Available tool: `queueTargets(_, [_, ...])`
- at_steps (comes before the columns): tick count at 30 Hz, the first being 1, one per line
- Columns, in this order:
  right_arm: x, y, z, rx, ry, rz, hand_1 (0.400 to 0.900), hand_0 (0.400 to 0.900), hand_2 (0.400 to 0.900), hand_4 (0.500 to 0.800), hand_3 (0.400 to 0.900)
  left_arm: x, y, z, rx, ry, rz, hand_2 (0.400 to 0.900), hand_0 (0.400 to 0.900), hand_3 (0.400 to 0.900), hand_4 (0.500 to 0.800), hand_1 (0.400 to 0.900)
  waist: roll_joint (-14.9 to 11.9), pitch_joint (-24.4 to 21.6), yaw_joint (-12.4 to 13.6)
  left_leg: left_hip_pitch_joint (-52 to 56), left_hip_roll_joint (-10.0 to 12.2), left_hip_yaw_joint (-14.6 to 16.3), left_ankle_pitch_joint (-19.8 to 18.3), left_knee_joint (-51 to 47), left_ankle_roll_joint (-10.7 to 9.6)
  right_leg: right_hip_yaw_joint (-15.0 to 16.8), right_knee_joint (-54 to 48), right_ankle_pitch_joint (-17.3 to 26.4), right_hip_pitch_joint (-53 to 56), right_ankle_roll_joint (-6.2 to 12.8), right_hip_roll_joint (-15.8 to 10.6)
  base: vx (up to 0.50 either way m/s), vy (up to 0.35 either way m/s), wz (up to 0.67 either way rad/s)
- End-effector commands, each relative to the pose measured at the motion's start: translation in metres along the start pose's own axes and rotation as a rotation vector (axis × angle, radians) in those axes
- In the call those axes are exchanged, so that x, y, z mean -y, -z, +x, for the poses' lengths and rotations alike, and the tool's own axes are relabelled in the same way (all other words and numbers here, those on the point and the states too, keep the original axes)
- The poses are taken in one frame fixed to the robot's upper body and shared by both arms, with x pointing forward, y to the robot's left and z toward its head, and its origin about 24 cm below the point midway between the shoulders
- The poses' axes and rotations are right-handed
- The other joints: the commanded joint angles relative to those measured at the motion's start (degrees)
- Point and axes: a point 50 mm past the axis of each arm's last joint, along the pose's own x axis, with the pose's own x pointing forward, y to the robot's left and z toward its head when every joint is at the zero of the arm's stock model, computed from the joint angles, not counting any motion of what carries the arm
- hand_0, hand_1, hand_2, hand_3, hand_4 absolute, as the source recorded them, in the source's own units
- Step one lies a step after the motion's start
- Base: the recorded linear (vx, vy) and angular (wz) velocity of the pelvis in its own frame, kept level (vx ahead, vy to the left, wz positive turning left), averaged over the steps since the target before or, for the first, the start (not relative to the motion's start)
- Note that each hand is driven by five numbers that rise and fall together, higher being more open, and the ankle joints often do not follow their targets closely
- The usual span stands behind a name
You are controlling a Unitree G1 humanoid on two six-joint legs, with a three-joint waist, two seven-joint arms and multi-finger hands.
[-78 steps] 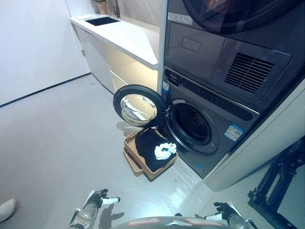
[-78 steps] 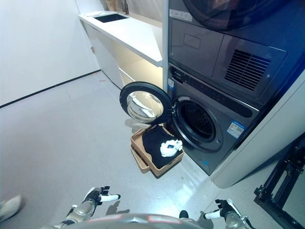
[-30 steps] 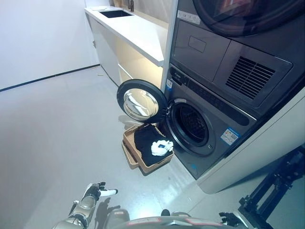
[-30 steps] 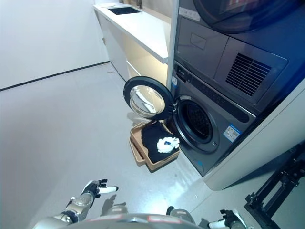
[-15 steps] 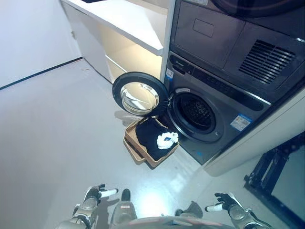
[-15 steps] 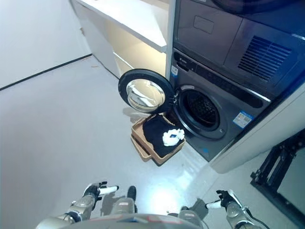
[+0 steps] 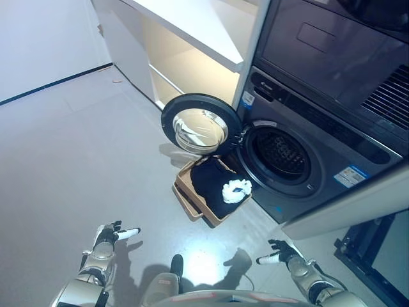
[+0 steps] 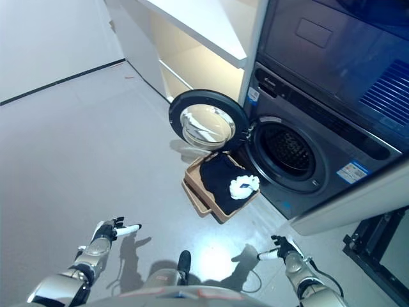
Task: Put the clothes in the basket into the washing machine.
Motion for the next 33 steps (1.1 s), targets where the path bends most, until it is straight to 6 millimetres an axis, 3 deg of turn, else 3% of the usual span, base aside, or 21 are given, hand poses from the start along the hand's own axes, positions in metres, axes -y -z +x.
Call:
queueTargets(1, [0.03, -0.018, 0.003, 0.089, 0.107, -0.002, 0.9, 0.9, 0.9, 0.8, 0.9, -0.028, -0.032, 0.005, 0.134, -0.096, -0.052, 0.9, 0.9, 0.9, 0.8, 0.9, 3.1, 2.1, -0.4, -1.2, 1.0, -4.6, -0.9, 2.6, -1.5, 2.6, 6.8, 18.4, 0.0, -2.0, 1.9, 0.18, 0.233, -0.03])
queueTargets(3, [0.026, -0.017, 0.003, 0.088, 0.09, -0.012, 0.9, 0.9, 0.9, 0.8, 0.9, -0.027, -0.027, 0.004, 0.115, -0.097, -0.072, 0.9, 0.9, 0.9, 0.8, 0.9, 3.4, 3.3, -1.3, 2.5, 0.4, -4.7, -2.2, 1.4, -1.1, 0.3, 5.8, 13.8, -3.7, -2.46, 2.6, 0.22, 0.175, 0.0])
queueTargets(4, [0.026, -0.017, 0.003, 0.088, 0.091, -0.012, 0.9, 0.9, 0.9, 0.8, 0.9, -0.027, -0.027, 0.004, 0.115, -0.097, -0.072, 0.9, 0.9, 0.9, 0.8, 0.9, 3.5, 3.3, -1.3, 2.5, 0.5, -4.7, -2.1, 1.3, -1.1, 0.3, 5.7, 13.9, -3.7, -2.48, 2.7, 0.2, 0.049, 0.06])
queueTargets(6, [0.024, -0.009, 0.002, 0.061, 0.088, 0.004, 0.9, 0.9, 0.9, 0.8, 0.9, -0.022, -0.024, 0.004, 0.101, -0.084, -0.076, 0.9, 0.9, 0.9, 0.8, 0.9, 3.9, 4.5, -2.8, 5.5, 0.2, -6.0, -3.1, -0.1, -1.7, -3.1, -2.1, 5.9, -7.7, -2.15, 4.3, 0.25, 0.001, 0.32])
queueTargets(9, [0.022, -0.003, 0.0, 0.044, 0.086, 0.017, 0.9, 0.9, 0.9, 0.8, 0.9, -0.017, -0.027, 0.004, 0.107, -0.071, -0.07, 0.9, 0.9, 0.9, 0.8, 0.9, 3.2, 5.9, -4.9, 8.2, -0.9, -7.8, -4.4, 0.0, -2.2, -3.6, -9.9, 5.4, -7.5, -0.88, 5.0, 0.31, -0.094, 0.8])
queueTargets(10, [0.019, 0.001, -0.001, 0.036, 0.078, 0.019, 0.9, 0.9, 0.9, 0.8, 0.9, -0.015, -0.027, 0.004, 0.11, -0.061, -0.062, 0.9, 0.9, 0.9, 0.8, 0.9, 2.5, 6.1, -6.3, 10.1, -1.1, -8.8, -5.6, 0.1, -2.6, -1.9, -13.7, 7.2, -9.1, 0.3, 5.7, 0.27, -0.106, 0.63])
queueTargets(16, [0.022, 0.0, -0.002, 0.057, 0.079, -0.024, 0.9, 0.9, 0.9, 0.8, 0.9, -0.013, -0.03, 0.004, 0.128, -0.058, -0.078, 0.9, 0.9, 0.9, 0.8, 0.9, 1.0, 7.7, -7.5, 12.0, -1.4, -10.9, -9.7, 4.2, -3.5, -2.4, -15.0, 10.3, -11.1, 1.58, 5.6, 0.15, -0.117, 0.4])
queueTargets(17, [0.029, -0.006, -0.001, 0.084, 0.113, -0.06, 0.9, 0.9, 0.9, 0.8, 0.9, -0.014, -0.046, 0.004, 0.186, -0.07, -0.077, 0.9, 0.9, 0.9, 0.8, 0.9, 0.1, 8.6, -7.4, 10.4, -1.5, -11.5, -10.8, 6.2, -4.1, -2.9, -15.8, 8.3, -11.0, 1.26, 5.4, -0.08, -0.124, 0.54])
queueTargets(20, [0.047, -0.034, 0.001, 0.185, 0.185, -0.154, 0.9, 0.9, 0.9, 0.8, 0.9, -0.009, -0.075, 0.003, 0.289, -0.072, -0.125, 0.9, 0.9, 0.9, 0.8, 0.9, 0.2, 10.9, -8.0, 5.3, -0.2, -11.4, -9.0, 6.3, -5.4, -5.9, -15.0, 8.0, -14.0, 1.26, 5.4, -0.2, -0.149, 0.81])
queueTargets(24, [0.077, -0.075, 0.003, 0.286, 0.299, -0.281, 0.9, 0.9, 0.9, 0.8, 0.9, 0.0, -0.128, -0.004, 0.451, -0.06, -0.169, 0.9, 0.9, 0.9, 0.8, 0.9, 1.3, 14.8, -8.4, -4.3, 3.4, -6.4, -4.6, 4.9, -7.4, -10.2, -14.9, 8.3, -21.0, 1.13, 3.8, -0.29, -0.092, 0.59])
queueTargets(27, [0.087, -0.092, 0.005, 0.287, 0.337, -0.39, 0.9, 0.9, 0.9, 0.8, 0.9, 0.005, -0.141, -0.006, 0.484, -0.05, -0.174, 0.9, 0.9, 0.9, 0.8, 0.9, 2.1, 15.7, -7.6, -7.4, 3.6, -6.1, -3.5, 4.1, -7.6, -10.5, -14.8, 8.8, -24.3, 1.09, 3.6, -0.11, -0.042, -0.03])
queueTargets(33, [0.135, -0.135, -0.002, 0.303, 0.515, -0.491, 0.9, 0.9, 0.9, 0.8, 0.9, 0.009, -0.159, -0.008, 0.507, -0.04, -0.201, 0.9, 0.9, 0.9, 0.8, 0.9, 4.3, 19.3, -6.2, -13.6, 2.7, -5.3, -2.0, 4.4, -8.1, -10.7, -14.3, 10.7, -30.1, 1.36, 1.7, -0.11, -0.027, 0.08])
